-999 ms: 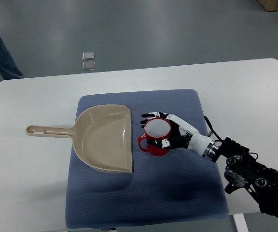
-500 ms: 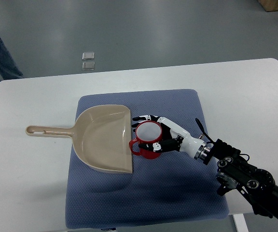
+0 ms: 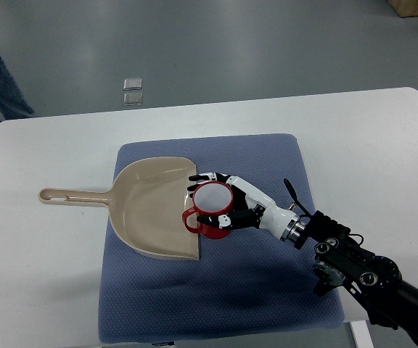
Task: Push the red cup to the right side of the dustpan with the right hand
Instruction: 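Keep pushing the red mug with the right hand against the dustpan's edge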
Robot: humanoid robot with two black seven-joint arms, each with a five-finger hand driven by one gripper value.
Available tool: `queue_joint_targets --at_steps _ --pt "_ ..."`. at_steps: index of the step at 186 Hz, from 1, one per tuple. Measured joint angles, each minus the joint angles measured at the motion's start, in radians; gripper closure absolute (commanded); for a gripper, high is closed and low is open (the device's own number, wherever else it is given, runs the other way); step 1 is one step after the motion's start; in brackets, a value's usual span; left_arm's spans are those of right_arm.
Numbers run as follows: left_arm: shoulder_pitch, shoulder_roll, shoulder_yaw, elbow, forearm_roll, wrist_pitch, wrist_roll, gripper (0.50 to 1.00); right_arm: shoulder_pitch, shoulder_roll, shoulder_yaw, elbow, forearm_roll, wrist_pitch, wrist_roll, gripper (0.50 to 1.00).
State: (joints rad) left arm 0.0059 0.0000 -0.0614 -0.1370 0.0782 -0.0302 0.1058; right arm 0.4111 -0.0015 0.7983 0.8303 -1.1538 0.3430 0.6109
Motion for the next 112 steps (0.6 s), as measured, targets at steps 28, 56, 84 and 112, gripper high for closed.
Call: queue_joint_targets --at_steps 28,56,84,112 --pt "0.0 0.0 0.0 0.0 0.0 0.0 0.0 0.5 0.006 0.001 -0.005 -0.011 -0.01 -0.002 0.0 0.752" --pt "0.0 0.0 0.0 0.0 0.0 0.0 0.0 0.5 0.015 0.001 -0.027 -0.023 -0.021 -0.031 0.0 0.748" --pt "0.0 0.0 0.0 0.0 0.0 0.0 0.0 0.5 0.02 0.002 -0.054 -0.026 -0.021 -0.056 0.0 0.746" --pt "0.0 0.0 0.0 0.0 0.0 0.0 0.0 0.5 0.021 0.002 -0.056 -0.026 -0.021 -0.059 0.0 0.746"
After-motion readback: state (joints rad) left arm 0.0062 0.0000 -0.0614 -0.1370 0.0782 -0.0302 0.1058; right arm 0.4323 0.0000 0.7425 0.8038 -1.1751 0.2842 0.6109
